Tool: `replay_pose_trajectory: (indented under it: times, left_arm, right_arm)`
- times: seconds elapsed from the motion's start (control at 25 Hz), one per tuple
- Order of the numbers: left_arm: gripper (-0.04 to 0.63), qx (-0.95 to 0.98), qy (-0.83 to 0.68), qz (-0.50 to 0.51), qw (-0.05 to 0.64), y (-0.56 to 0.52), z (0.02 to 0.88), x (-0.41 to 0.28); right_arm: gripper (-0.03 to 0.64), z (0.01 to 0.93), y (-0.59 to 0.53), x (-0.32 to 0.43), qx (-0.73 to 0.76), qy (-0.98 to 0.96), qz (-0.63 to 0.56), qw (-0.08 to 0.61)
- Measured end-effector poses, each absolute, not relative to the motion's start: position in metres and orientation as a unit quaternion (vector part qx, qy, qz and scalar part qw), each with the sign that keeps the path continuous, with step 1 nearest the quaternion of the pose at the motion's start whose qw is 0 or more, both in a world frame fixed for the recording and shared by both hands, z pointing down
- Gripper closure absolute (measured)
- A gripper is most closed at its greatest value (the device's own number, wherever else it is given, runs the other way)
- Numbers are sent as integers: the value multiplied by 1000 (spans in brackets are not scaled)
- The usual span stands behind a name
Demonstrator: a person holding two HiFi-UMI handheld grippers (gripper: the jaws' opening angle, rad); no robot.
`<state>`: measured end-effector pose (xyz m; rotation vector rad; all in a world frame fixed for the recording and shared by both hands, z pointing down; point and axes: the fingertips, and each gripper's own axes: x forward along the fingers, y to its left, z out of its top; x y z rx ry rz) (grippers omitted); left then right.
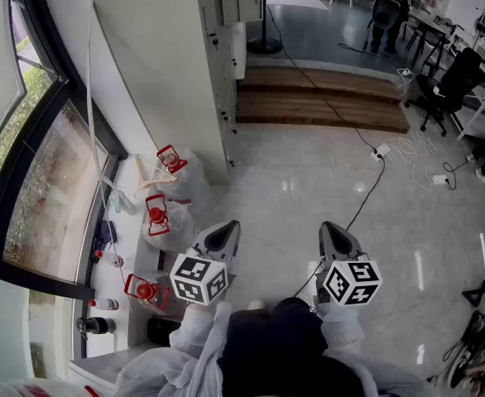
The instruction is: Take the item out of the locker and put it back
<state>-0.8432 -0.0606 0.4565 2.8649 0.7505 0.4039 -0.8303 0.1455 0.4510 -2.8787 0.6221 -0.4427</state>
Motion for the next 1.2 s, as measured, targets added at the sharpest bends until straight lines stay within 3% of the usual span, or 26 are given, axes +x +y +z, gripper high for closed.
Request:
replay_pose_trajectory:
  times: [0.68, 1.2]
  left_arm:
    - [581, 948, 271, 141, 89, -59, 467, -854]
    - [581, 959, 241, 123, 85, -71, 455, -775]
  right_arm:
    - [617, 443, 127, -844, -970, 188, -139, 71]
    - [617, 436, 106, -751, -963, 228, -125, 69]
